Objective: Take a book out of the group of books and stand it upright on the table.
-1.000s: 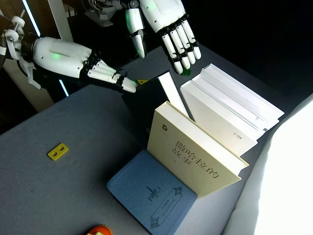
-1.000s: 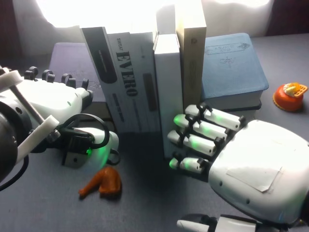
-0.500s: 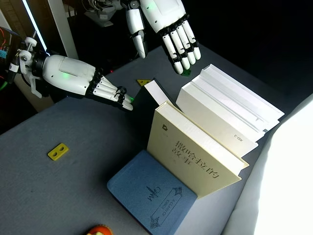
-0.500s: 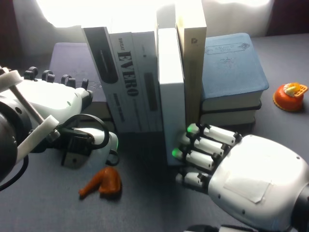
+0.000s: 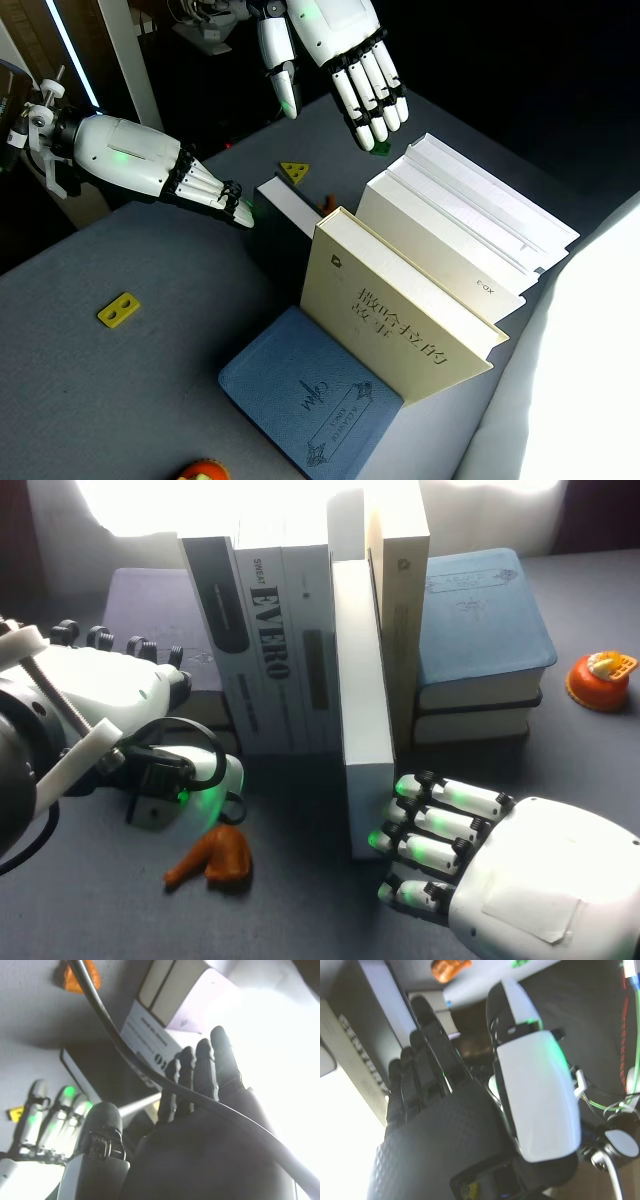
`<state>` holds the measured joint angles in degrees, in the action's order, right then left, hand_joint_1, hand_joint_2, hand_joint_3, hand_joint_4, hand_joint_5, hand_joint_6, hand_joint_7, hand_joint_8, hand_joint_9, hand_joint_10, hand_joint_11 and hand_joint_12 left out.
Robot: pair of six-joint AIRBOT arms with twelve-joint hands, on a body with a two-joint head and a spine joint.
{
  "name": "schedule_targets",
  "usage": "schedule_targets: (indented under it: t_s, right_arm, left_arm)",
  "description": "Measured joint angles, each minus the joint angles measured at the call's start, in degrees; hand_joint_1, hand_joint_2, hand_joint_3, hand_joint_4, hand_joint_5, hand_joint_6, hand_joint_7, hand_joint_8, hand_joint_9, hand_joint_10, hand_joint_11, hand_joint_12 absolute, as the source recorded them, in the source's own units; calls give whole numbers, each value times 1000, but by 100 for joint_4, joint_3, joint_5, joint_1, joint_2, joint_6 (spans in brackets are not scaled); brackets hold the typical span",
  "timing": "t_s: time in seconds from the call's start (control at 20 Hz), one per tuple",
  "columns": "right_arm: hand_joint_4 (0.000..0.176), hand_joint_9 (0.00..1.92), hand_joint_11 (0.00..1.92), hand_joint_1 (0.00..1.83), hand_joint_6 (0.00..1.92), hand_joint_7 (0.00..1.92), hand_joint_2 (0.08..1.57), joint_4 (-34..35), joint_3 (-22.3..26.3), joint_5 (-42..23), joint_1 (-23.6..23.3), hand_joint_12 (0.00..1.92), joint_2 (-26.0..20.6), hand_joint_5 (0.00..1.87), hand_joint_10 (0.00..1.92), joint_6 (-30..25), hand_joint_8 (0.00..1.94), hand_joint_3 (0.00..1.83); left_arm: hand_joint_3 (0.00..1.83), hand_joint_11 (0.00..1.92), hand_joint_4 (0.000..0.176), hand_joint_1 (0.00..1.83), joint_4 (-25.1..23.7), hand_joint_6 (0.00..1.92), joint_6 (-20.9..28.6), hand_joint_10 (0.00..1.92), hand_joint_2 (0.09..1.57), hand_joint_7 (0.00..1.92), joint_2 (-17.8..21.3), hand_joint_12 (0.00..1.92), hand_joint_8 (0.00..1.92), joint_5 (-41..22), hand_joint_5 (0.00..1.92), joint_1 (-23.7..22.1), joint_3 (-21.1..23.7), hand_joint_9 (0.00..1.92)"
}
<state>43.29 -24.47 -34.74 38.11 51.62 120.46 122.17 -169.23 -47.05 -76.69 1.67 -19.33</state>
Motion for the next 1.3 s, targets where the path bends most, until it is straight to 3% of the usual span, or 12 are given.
schedule_targets:
  t_s: [0.35,0.5,0.6,0.65,0.75,0.85,0.95,1.05,1.1,1.15,1.2,1.3]
  right_arm:
    - [0,106,0,0,3,230,1241,-35,568,76,-131,223,-710,540,0,-13,7,0]
    - [0,129,0,0,9,230,1242,-4,656,140,-236,298,-992,561,7,-63,3,0]
    - [0,138,0,0,13,240,1246,22,654,197,-422,335,-1084,576,9,-205,4,1]
    - [0,193,0,0,20,288,1248,15,654,210,-516,472,-1106,599,27,-264,14,1]
    - [0,411,0,18,47,563,1256,-107,651,291,-774,1001,-1174,685,106,-562,80,2]
    - [0,598,0,68,41,766,1255,-470,647,369,-935,1280,-1285,748,208,-1029,49,0]
    - [0,715,21,89,43,897,1255,-844,605,446,-1082,1487,-1362,800,378,-1401,48,0]
    - [0,624,170,108,62,960,1254,-1012,483,505,-1246,1655,-1360,853,863,-1578,67,0]
    - [0,588,227,119,109,967,1255,-1023,389,588,-1335,1742,-1360,883,1084,-1694,179,0]
    - [0,606,243,83,545,903,1272,-1027,256,756,-1436,1885,-1360,807,1343,-1814,661,4]
    - [0,682,309,62,855,912,1275,-1016,105,944,-1534,1914,-1360,760,1470,-1980,915,3]
    - [0,787,490,17,1311,962,1283,-1222,-50,1110,-1606,1921,-1360,817,1746,-2302,1297,2]
  left_arm:
    - [1,0,0,35,0,1,0,1,1416,72,0,52,1,0,71,0,0,34]
    - [0,0,0,58,0,5,0,9,1409,133,2,198,6,-4,95,0,0,77]
    - [0,0,0,31,0,7,0,12,1405,176,2,420,4,7,128,0,0,121]
    - [0,0,0,50,0,11,-2,18,1402,209,2,526,8,0,157,0,0,158]
    - [0,0,0,173,-4,66,0,112,1400,467,2,1185,57,2,379,0,0,441]
    - [0,0,0,205,0,57,-2,160,1409,633,0,1406,55,-7,512,0,0,562]
    - [1,35,0,237,-9,31,0,439,1416,755,2,1516,47,4,627,0,0,568]
    - [1,153,0,299,-2,50,0,821,1415,821,2,1582,99,4,724,0,0,519]
    - [0,219,0,375,-4,79,0,1028,1408,760,0,1661,464,4,815,-2,0,530]
    - [5,269,0,274,-7,153,0,1217,1453,725,2,1741,850,-2,886,-2,0,564]
    - [3,356,0,260,-4,199,0,1342,1466,792,2,1816,986,-4,959,-2,0,654]
    - [0,457,0,255,-13,844,0,1567,1474,804,0,1914,1294,0,794,-2,13,732]
